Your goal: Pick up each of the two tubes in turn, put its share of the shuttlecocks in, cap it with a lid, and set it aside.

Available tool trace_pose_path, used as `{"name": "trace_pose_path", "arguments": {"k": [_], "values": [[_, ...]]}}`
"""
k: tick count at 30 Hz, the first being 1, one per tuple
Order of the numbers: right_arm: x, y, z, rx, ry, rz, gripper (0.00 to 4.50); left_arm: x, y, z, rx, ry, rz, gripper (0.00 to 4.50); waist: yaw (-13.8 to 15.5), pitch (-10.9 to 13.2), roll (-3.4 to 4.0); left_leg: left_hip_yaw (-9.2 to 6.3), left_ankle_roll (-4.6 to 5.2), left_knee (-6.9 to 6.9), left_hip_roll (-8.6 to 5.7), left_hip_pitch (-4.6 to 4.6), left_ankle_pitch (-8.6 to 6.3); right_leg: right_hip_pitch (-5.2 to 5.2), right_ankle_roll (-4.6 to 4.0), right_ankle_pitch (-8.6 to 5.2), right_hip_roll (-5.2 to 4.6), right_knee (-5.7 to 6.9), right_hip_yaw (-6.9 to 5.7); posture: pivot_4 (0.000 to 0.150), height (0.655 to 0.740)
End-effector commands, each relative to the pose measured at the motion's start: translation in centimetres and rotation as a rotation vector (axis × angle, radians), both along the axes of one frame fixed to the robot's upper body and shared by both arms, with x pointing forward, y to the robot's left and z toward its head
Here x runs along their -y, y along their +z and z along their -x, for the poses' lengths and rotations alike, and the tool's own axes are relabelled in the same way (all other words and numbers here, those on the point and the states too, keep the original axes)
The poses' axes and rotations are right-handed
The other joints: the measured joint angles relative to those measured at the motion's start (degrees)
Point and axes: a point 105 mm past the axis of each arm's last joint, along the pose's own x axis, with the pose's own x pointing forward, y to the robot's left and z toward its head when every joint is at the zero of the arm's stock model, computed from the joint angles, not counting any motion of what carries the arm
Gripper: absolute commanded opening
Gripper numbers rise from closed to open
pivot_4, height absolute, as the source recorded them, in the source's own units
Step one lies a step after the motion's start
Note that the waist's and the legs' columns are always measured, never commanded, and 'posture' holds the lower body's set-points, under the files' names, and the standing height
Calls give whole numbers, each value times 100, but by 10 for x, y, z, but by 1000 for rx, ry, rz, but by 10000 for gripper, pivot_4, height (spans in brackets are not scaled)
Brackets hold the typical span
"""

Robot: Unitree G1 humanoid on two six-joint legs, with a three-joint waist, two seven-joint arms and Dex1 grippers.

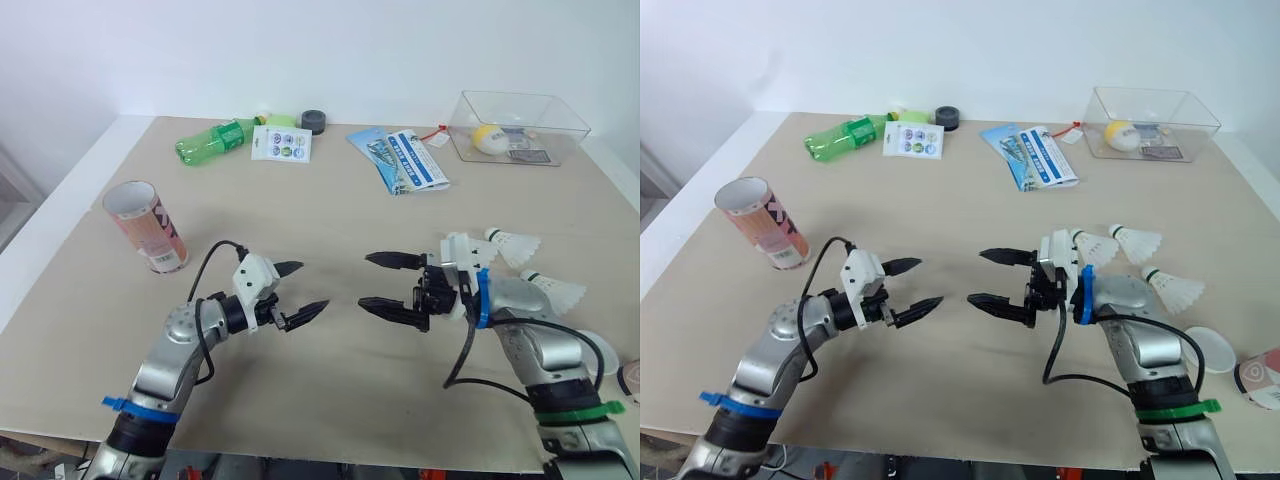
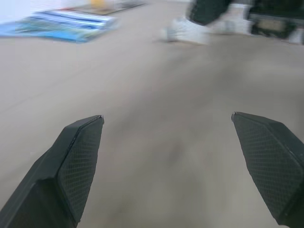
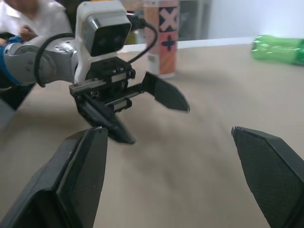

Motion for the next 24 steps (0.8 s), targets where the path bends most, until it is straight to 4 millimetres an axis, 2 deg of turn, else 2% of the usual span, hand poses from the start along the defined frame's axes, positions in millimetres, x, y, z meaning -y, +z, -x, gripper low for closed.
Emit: {"name": "trace_pose_path", "arguments": {"k": [1, 9, 14, 19, 24], "values": [[-10, 9, -5, 32, 55, -22, 44652, -27, 17, 4, 46, 241, 61, 45000, -23, 1, -2, -1, 0, 0, -1, 1, 0, 1, 0, 0, 0, 1, -1, 1500, 7400], [-29, 6, 0, 24, 121, -25, 44652, -80, 15, 19, 17, 702, 155, 45000, -36, 1, -3, -1, -13, 6, 14, 14, 13, 1, 7, 5, 14, 4, -5, 1500, 7400], [-36, 8, -2, 45, 112, -29, 44652, -109, -7, 28, -41, 935, 142, 45000, -41, 2, -6, 5, -22, 9, 14, 15, 25, 0, -11, 6, 14, 3, -2, 1500, 7400], [-42, 11, 0, 46, 107, -42, 44652, -133, -19, 25, -95, 1028, 187, 45000, -43, 2, -7, 5, -24, 9, 14, 14, 32, -7, -18, 15, 14, 3, -4, 1500, 7400], [-44, 8, 4, 50, 96, -28, 44652, -157, -27, 10, -128, 1054, 203, 45000, -41, 2, -10, 7, -25, 7, 15, 11, 33, -11, -19, 16, 14, 3, -5, 1500, 7400]]}}
